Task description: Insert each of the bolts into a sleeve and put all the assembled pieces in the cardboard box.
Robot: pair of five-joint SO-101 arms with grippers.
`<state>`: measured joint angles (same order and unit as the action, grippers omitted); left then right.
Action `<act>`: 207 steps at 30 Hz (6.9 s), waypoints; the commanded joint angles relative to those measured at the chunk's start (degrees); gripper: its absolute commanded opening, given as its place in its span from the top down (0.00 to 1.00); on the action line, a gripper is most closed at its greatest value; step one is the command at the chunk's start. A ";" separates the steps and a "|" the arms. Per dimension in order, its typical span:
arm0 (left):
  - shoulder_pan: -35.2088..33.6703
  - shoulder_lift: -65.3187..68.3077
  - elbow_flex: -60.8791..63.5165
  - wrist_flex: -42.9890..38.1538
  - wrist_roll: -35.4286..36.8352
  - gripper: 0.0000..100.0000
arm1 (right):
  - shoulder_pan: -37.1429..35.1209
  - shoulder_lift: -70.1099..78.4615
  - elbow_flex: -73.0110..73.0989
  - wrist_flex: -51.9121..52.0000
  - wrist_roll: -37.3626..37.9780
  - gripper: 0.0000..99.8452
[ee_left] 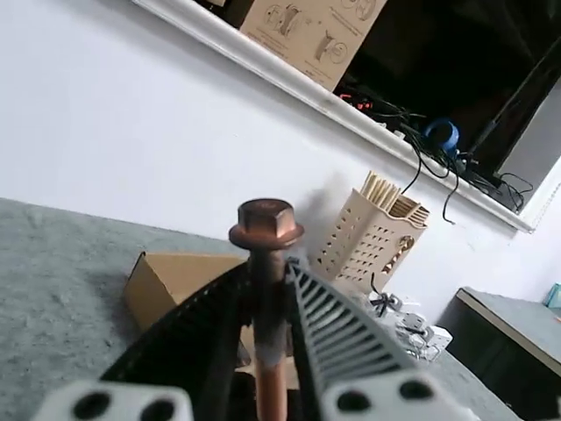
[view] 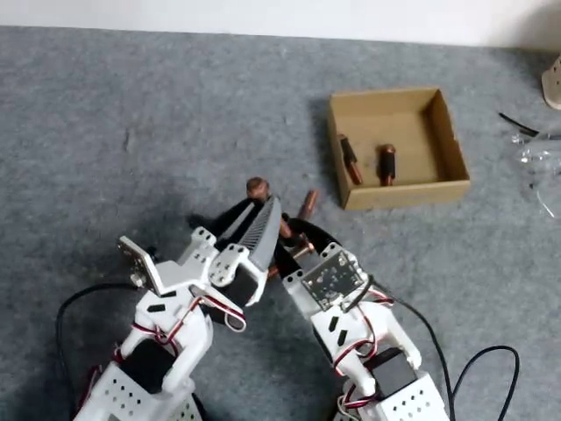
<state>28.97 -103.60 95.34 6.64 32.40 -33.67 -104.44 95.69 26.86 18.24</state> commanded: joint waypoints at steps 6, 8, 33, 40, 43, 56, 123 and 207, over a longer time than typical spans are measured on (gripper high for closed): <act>-2.95 -1.10 -2.42 -1.49 -0.18 0.99 | -0.75 -1.01 7.16 -0.04 1.67 0.99; -4.53 -1.10 -2.42 -1.49 0.00 0.99 | -0.75 -1.01 7.16 -0.04 1.67 0.99; -1.71 -0.84 1.80 0.35 0.09 0.99 | -0.92 -1.01 7.16 0.04 2.02 0.99; -1.71 -0.84 1.80 2.02 0.00 0.99 | -0.92 -1.01 7.16 0.04 2.02 0.99; -1.63 -0.84 1.80 3.43 0.00 0.99 | -0.92 -1.01 7.16 0.04 2.02 0.99; -2.59 -0.84 1.80 3.08 0.09 0.99 | -5.05 -1.01 6.99 2.86 6.07 0.99; 4.70 -0.92 1.80 13.19 0.53 0.99 | 1.71 -1.01 6.81 0.04 5.98 0.99; -26.68 -0.84 1.80 24.44 -41.05 0.99 | 18.59 -0.84 3.82 -0.13 1.67 1.00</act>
<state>2.68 -103.69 96.04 30.73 -8.40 -16.53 -104.35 95.69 28.79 20.44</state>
